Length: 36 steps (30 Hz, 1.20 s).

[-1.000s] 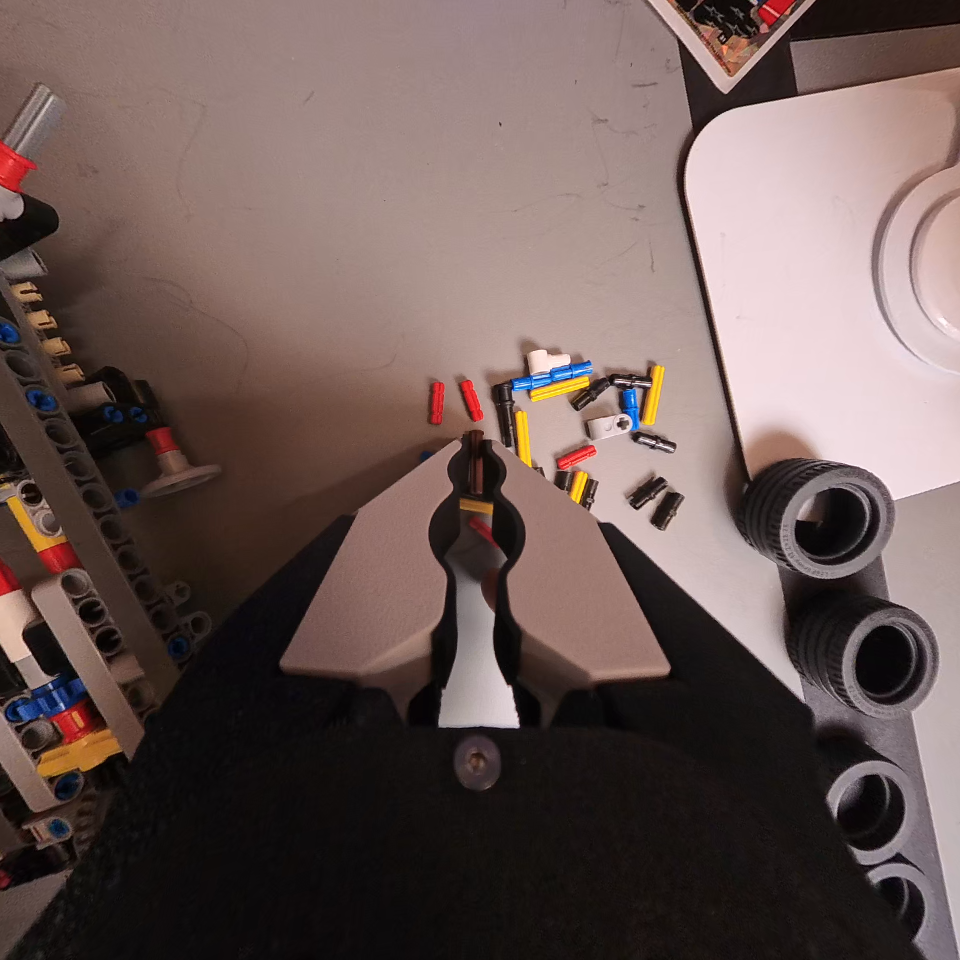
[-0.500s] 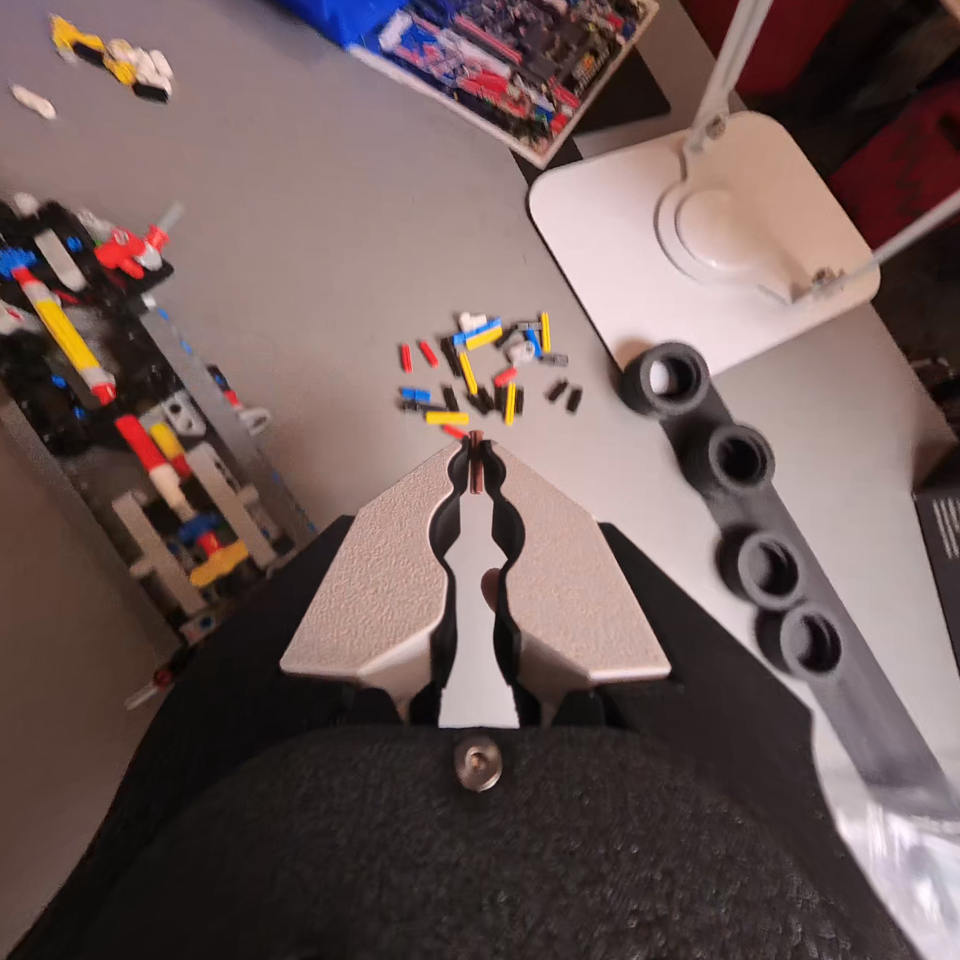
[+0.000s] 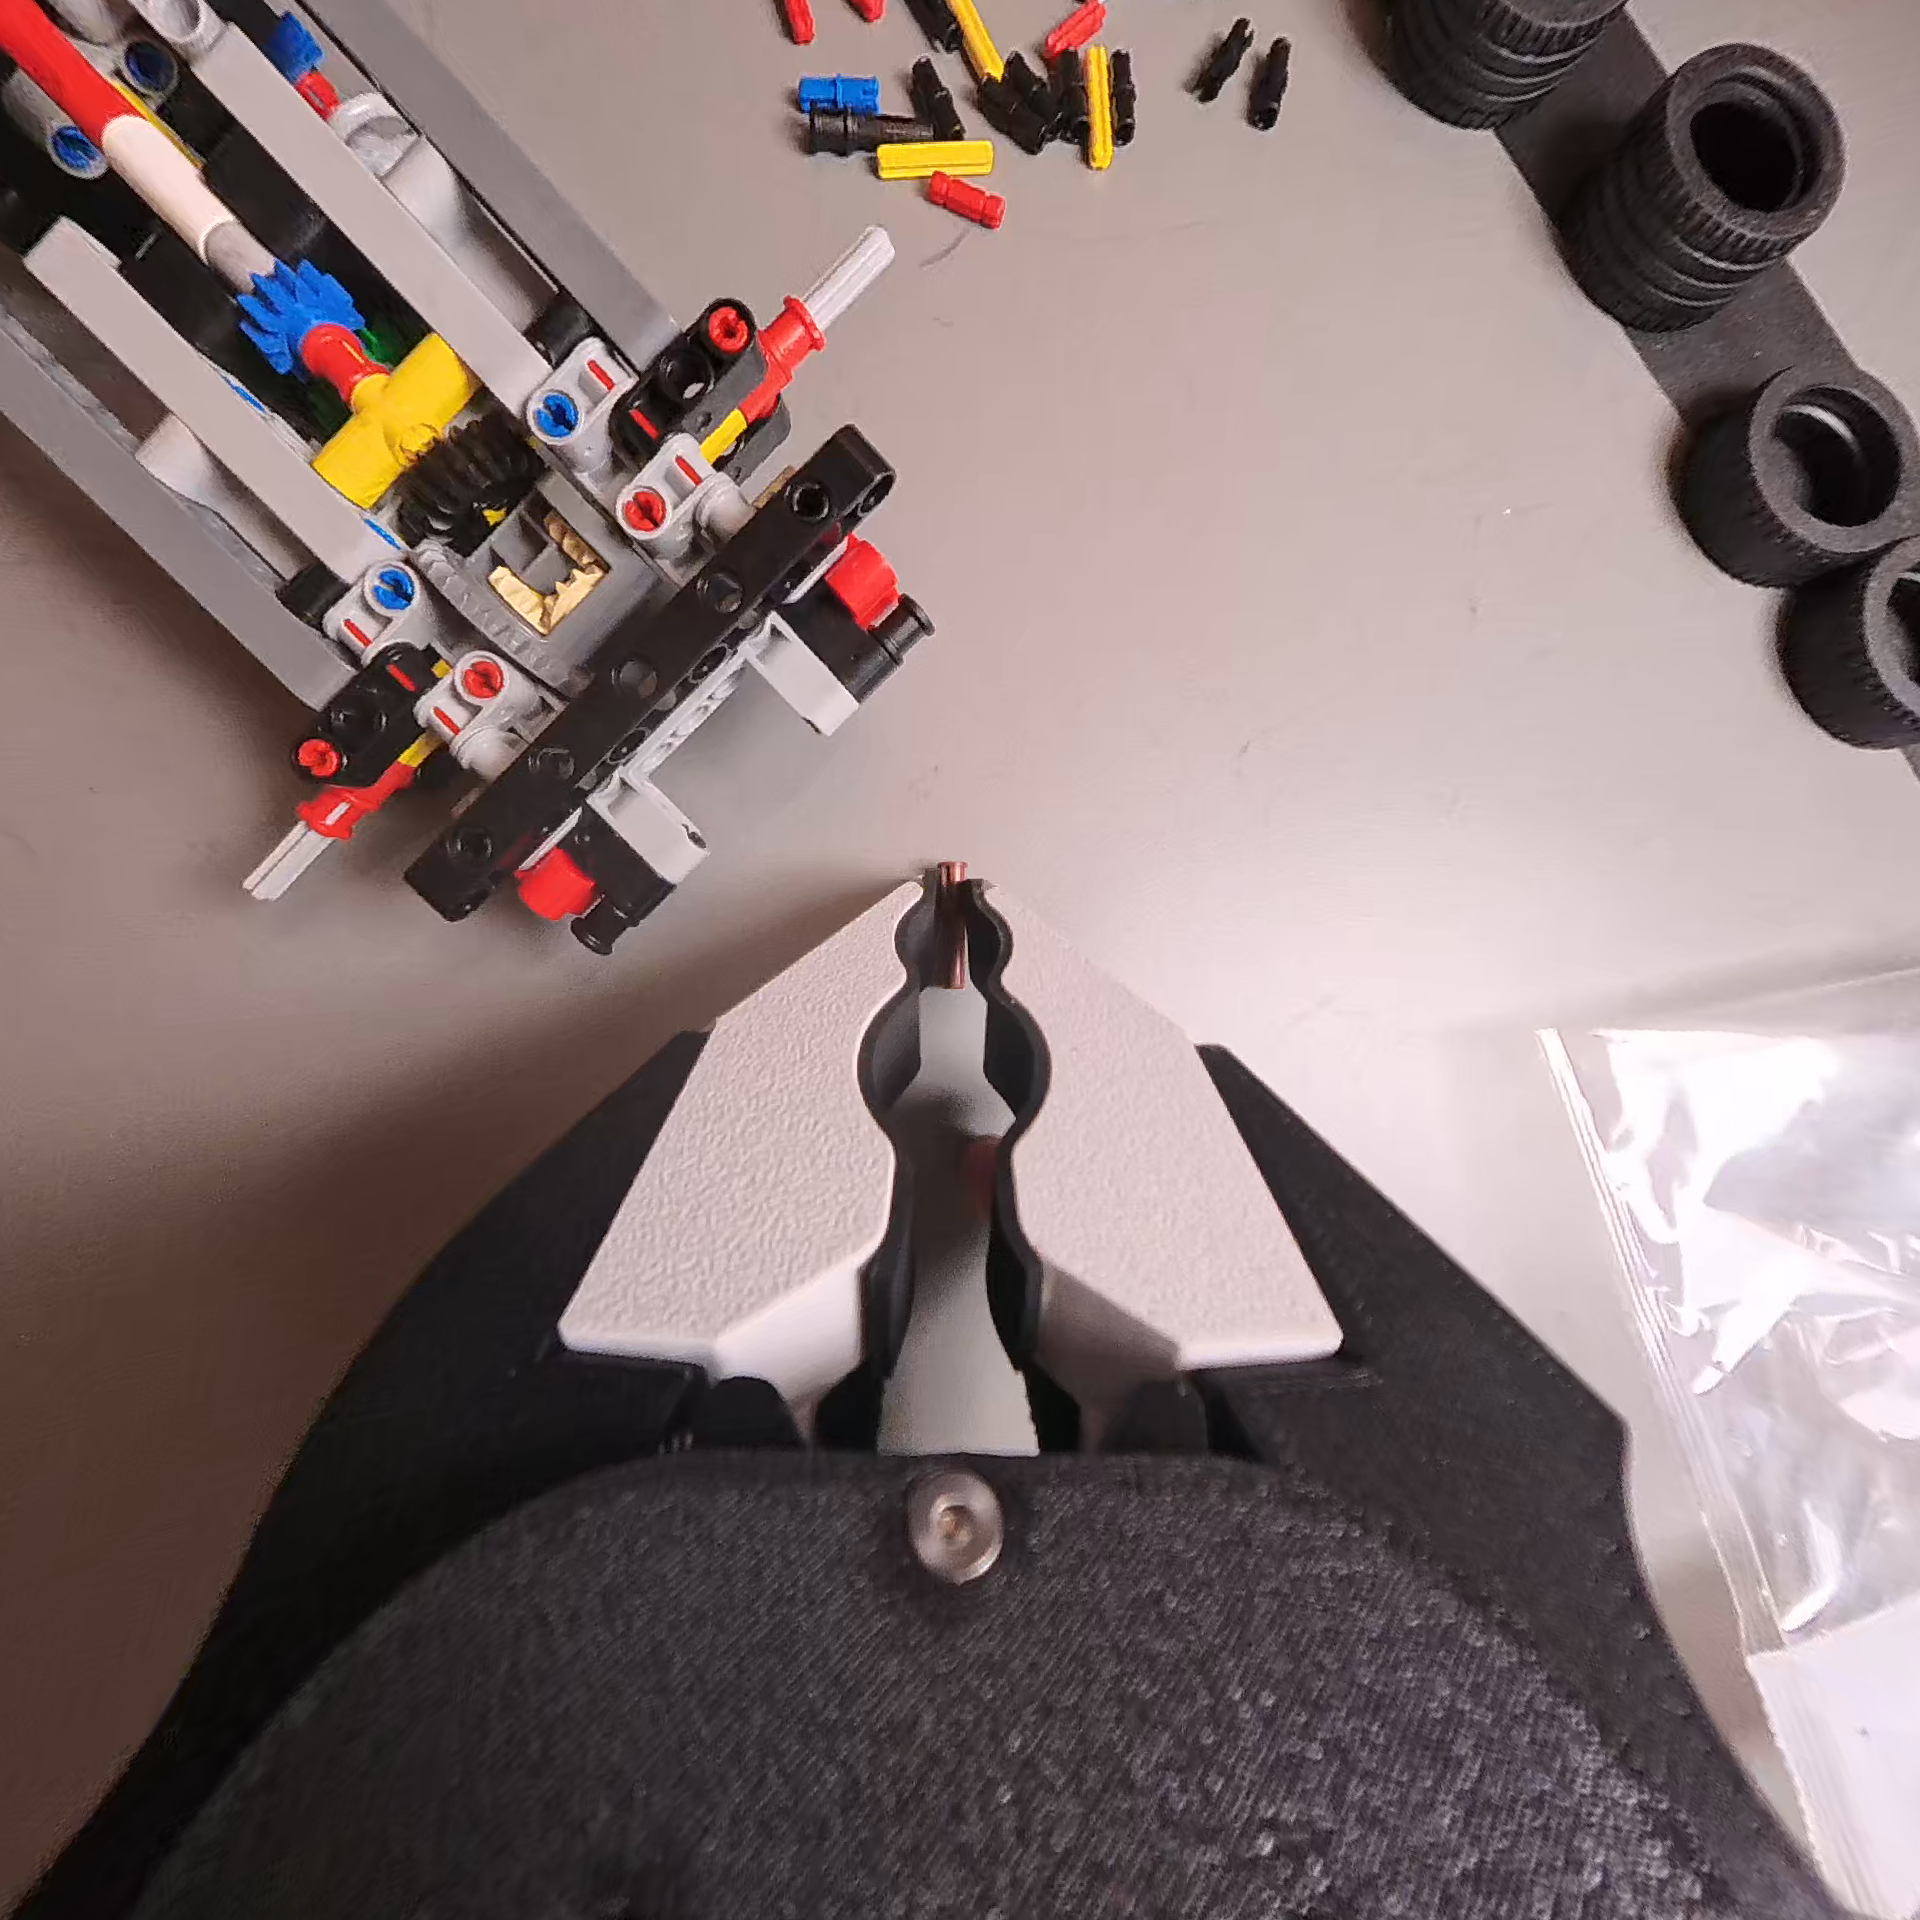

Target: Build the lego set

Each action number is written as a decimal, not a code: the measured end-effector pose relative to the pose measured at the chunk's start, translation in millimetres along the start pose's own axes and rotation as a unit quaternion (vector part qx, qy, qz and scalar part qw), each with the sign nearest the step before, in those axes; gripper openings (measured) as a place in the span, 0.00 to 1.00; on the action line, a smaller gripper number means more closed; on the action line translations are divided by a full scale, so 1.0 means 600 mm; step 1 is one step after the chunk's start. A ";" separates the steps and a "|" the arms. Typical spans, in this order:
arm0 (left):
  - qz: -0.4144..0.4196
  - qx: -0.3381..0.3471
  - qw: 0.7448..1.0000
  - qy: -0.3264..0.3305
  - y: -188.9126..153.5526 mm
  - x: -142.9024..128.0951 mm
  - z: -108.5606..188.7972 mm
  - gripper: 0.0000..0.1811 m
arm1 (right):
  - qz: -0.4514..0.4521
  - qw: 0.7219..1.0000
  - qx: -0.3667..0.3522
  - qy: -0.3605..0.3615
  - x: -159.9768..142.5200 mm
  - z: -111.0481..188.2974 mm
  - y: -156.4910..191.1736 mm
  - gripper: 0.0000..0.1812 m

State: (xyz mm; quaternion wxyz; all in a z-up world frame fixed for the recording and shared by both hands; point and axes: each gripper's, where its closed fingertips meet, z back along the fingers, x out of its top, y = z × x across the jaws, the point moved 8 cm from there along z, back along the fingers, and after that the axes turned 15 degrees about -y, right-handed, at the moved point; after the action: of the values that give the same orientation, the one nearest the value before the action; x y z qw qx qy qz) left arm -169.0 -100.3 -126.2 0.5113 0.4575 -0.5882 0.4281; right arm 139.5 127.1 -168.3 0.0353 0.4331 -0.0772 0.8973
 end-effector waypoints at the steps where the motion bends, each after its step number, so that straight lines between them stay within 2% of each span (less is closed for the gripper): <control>1: -0.002 0.002 1.000 0.000 0.000 0.000 0.000 0.08 | -0.002 1.000 0.001 -0.003 0.002 -0.001 0.000 0.01; 16: -0.003 0.005 1.000 -0.002 0.003 0.001 0.001 0.08 | -0.004 1.000 0.002 -0.008 0.007 -0.005 0.000 0.04; 24: -0.003 0.004 1.000 -0.002 0.002 0.001 0.001 0.08 | -0.022 0.999 -0.009 -0.048 0.020 0.009 -0.005 0.05; 26: -0.003 0.005 1.000 -0.002 0.002 0.002 0.001 0.08 | -0.028 0.996 -0.023 -0.081 0.027 0.016 -0.008 0.05; 29: -0.004 0.005 1.000 -0.003 0.002 0.002 0.001 0.08 | -0.022 0.980 -0.052 -0.189 0.054 0.040 -0.007 0.06; 36: -0.004 0.005 1.000 -0.003 0.002 0.002 0.001 0.08 | -0.104 0.912 -0.110 -0.380 0.103 0.111 0.031 0.12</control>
State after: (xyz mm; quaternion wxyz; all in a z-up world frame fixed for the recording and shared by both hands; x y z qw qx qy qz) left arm -170.1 -100.6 -125.2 0.5093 0.4636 -0.5857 0.4274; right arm 150.2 97.5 -81.2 0.1441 0.7406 -0.1378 0.6417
